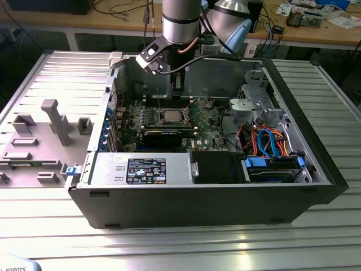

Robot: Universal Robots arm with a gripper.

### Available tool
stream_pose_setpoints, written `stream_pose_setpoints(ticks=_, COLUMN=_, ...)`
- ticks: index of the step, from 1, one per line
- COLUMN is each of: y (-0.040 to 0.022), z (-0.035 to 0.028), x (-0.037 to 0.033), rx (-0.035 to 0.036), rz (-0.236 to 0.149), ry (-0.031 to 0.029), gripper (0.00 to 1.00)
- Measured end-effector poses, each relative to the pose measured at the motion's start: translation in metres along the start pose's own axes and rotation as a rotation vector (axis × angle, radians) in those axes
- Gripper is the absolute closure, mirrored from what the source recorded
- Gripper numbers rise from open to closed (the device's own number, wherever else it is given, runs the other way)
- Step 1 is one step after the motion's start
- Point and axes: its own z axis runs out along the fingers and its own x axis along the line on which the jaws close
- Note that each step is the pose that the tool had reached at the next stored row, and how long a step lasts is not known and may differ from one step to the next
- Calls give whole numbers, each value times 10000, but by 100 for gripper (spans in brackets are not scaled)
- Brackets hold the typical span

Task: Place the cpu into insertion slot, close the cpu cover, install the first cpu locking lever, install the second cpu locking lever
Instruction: 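Close the cpu cover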

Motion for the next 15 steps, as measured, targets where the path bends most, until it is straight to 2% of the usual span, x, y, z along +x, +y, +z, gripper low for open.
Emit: stream_pose_setpoints(ticks=15, y=4, z=-17, x=1, rx=0, rz=1, ry=2, gripper=89)
